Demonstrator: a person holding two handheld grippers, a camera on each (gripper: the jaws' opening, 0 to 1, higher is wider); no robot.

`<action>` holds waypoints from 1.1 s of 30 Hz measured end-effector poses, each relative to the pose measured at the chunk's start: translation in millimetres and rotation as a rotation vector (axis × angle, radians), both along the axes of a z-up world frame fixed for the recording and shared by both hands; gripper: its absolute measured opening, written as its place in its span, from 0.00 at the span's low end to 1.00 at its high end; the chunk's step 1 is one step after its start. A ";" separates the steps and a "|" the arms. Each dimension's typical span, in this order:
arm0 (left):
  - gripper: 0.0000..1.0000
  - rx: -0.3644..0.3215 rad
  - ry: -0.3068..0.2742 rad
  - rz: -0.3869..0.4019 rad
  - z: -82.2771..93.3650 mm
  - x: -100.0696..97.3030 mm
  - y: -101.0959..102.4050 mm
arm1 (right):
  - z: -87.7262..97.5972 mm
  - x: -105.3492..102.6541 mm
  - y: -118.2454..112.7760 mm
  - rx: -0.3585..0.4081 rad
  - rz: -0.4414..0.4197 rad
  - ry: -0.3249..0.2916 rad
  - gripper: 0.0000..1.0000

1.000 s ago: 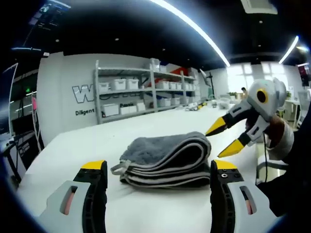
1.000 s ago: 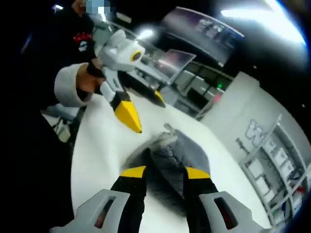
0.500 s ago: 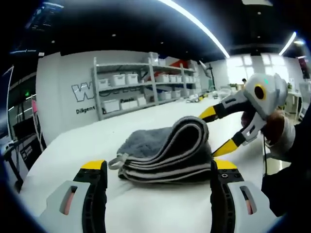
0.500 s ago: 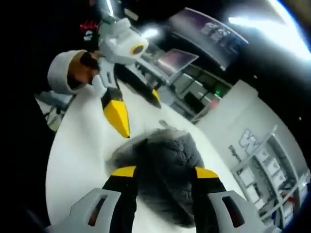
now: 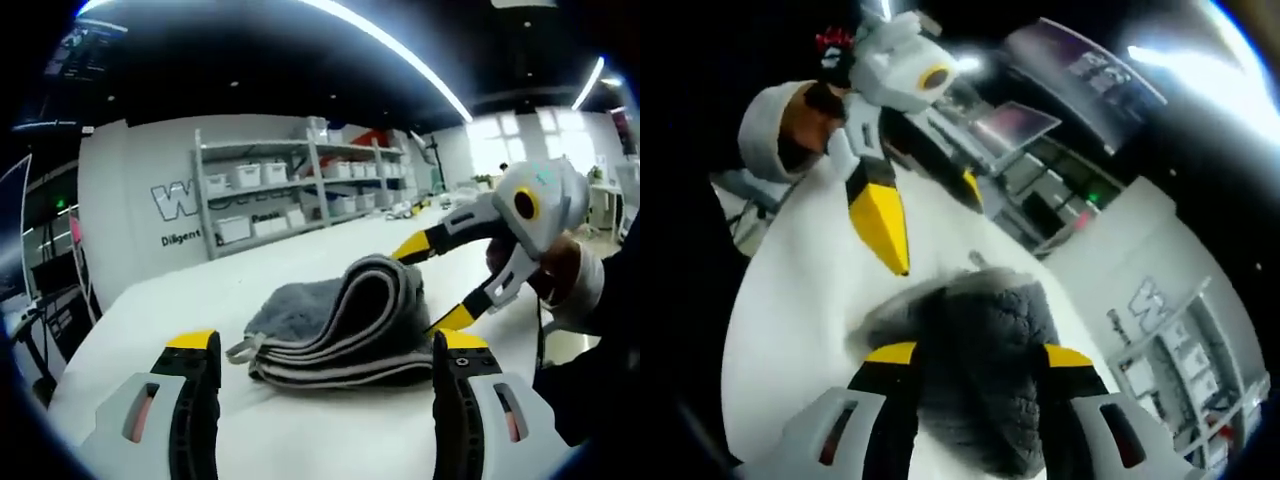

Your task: Open the folded towel by lifting each exposed corner and separating the folded layers until the towel lies flat within the target outline without major curled edges

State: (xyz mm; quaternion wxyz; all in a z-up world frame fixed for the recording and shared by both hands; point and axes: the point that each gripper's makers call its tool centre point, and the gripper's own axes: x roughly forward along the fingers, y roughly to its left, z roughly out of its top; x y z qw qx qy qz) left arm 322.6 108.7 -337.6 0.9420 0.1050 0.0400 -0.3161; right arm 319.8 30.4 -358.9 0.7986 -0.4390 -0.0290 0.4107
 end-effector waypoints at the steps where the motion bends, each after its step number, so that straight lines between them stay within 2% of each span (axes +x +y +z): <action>1: 0.86 0.003 0.003 0.007 -2.1 1.4 0.2 | 0.7 1.3 0.7 -0.003 0.005 -0.002 0.43; 5: 0.89 0.010 0.031 0.020 -10.6 4.7 -1.5 | -0.6 5.3 2.7 -0.006 0.014 -0.001 0.45; 12: 0.90 0.014 0.031 0.006 -12.8 3.9 -5.5 | -4.4 2.6 4.2 -0.024 0.020 -0.016 0.45; 17: 0.90 0.017 0.042 0.012 -16.9 6.0 -4.4 | 4.4 3.5 1.0 -0.013 0.017 -0.028 0.47; 21: 0.89 0.007 0.038 0.019 -14.2 6.5 -0.1 | 13.9 1.6 -1.4 0.008 0.020 -0.029 0.48; 26: 0.87 -0.045 0.021 0.038 -6.8 7.7 5.3 | 14.1 1.2 -1.2 -0.007 0.027 -0.035 0.49; 27: 0.87 -0.046 0.026 0.042 -7.8 8.3 5.3 | 15.5 0.7 -1.1 0.001 0.027 -0.032 0.48; 30: 0.87 -0.022 0.019 0.054 -11.1 10.6 3.1 | 28.8 -2.1 1.0 0.093 0.028 -0.023 0.47; 31: 0.87 -0.015 0.018 0.056 -12.4 11.5 2.2 | 31.0 -1.7 0.1 0.084 0.022 -0.038 0.48; 32: 0.87 -0.014 0.019 0.058 -13.9 13.2 2.1 | 31.5 0.3 -0.4 0.049 0.014 -0.077 0.51; 33: 0.87 -0.012 0.024 0.060 -15.4 14.1 2.0 | 27.5 0.6 1.7 0.015 0.021 -0.090 0.52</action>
